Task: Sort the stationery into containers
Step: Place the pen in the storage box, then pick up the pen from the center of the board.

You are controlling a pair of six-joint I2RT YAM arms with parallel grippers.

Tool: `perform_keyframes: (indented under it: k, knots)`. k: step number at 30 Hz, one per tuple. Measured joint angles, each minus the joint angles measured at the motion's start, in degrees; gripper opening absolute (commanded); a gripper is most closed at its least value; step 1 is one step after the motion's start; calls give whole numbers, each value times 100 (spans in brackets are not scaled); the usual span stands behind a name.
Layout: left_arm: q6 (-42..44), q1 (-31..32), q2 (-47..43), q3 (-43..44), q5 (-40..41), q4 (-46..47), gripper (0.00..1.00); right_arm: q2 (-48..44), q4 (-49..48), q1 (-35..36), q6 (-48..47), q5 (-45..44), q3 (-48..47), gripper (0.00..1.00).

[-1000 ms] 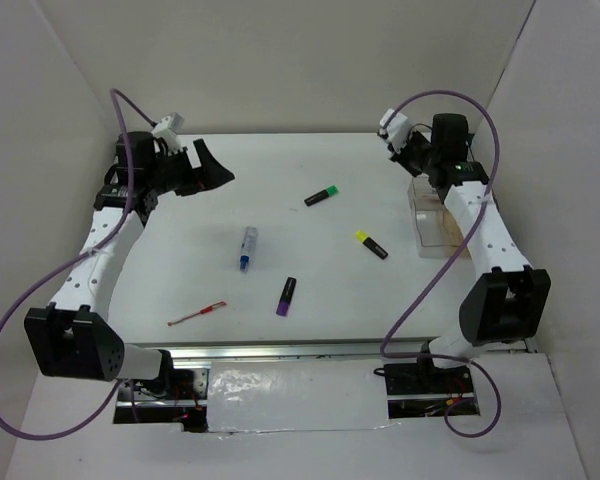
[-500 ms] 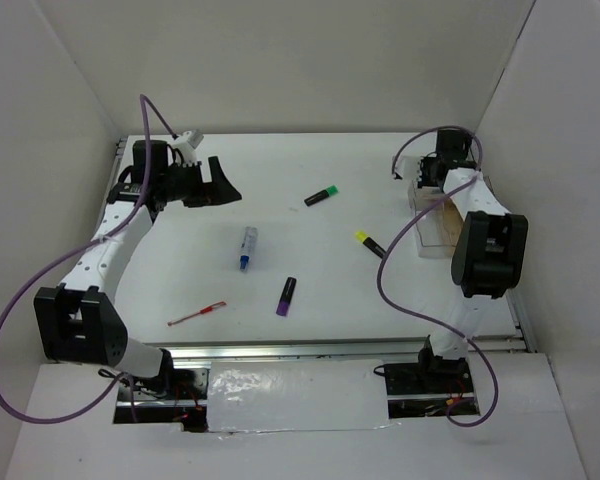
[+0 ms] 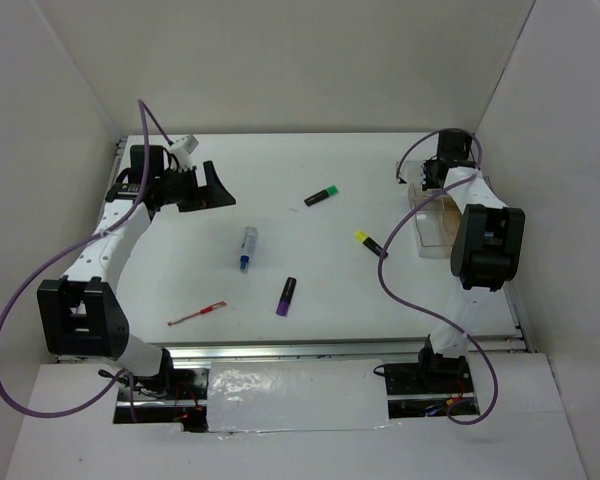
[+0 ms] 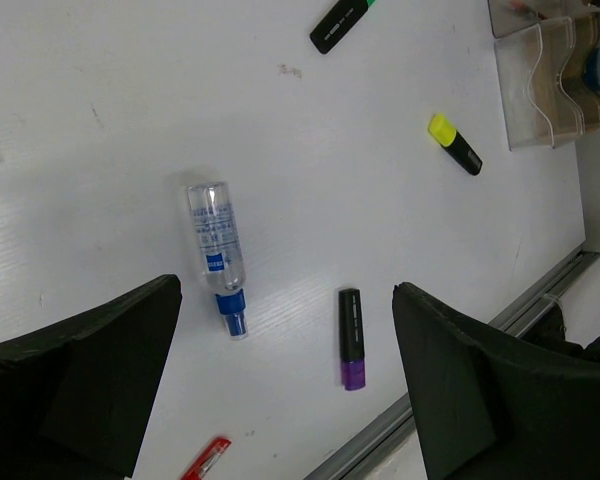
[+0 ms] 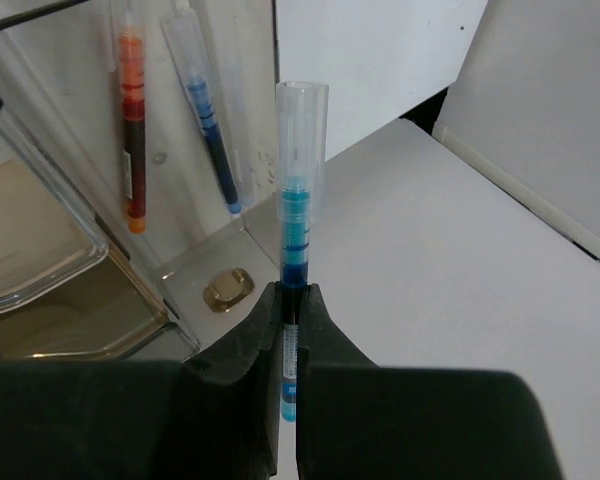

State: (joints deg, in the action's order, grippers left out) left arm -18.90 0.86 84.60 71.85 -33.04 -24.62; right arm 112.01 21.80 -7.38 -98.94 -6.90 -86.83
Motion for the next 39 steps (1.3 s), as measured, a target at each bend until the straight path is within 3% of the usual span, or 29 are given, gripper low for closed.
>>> perform_keyframes:
  k: [5,7,16,21,24,30,34,39]
  knots:
    - [90,-26,0,0,2,-72,99,0,-24,0,-85,-7,116,8]
    - [96,-31,0,-2,4,-87,99,0,-31,0,-127,-11,210,19]
    - [221,-37,-4,-9,59,-203,99,4,-98,11,-212,-92,391,47]
    - [697,-125,-181,-212,166,-398,99,4,-208,26,-249,-39,391,47]
    - [1373,-260,-470,-385,260,-664,95,-24,-203,74,-116,109,391,46]
    - [3864,-308,-968,-876,535,-1622,83,-542,157,426,1036,811,166,46]
    - [5298,-317,-1189,-1860,1073,-2085,79,-1290,343,743,2258,1427,-175,46]
    - [6417,-345,-1762,-3005,1624,-2468,74,-2240,549,1049,3665,2070,-205,45]
